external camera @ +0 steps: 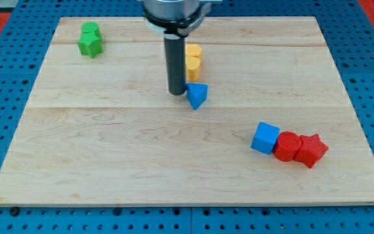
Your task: Keep the blue triangle above the red circle
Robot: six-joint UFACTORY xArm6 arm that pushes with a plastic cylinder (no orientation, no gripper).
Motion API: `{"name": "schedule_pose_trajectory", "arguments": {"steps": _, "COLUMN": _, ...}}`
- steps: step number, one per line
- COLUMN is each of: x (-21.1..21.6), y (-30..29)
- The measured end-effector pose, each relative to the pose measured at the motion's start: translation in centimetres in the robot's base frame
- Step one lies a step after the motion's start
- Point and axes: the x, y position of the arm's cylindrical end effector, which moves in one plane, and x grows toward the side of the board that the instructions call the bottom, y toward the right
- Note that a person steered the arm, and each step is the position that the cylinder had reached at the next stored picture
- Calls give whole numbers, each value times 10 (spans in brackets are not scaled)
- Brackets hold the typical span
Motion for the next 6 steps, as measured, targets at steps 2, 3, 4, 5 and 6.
{"name": "schedule_pose_trajectory", "arguments": {"steps": 2, "x": 32, "y": 58}}
{"name": "schedule_pose_trajectory", "arguments": {"steps": 3, "x": 51, "y": 89}}
{"name": "schedule_pose_trajectory", "arguments": {"steps": 4, "x": 42, "y": 118}}
{"name": "schedule_pose_trajectory", "arguments": {"steps": 5, "x": 48, "y": 136}}
{"name": "schedule_pose_trajectory", "arguments": {"steps": 6, "x": 63, "y": 136}}
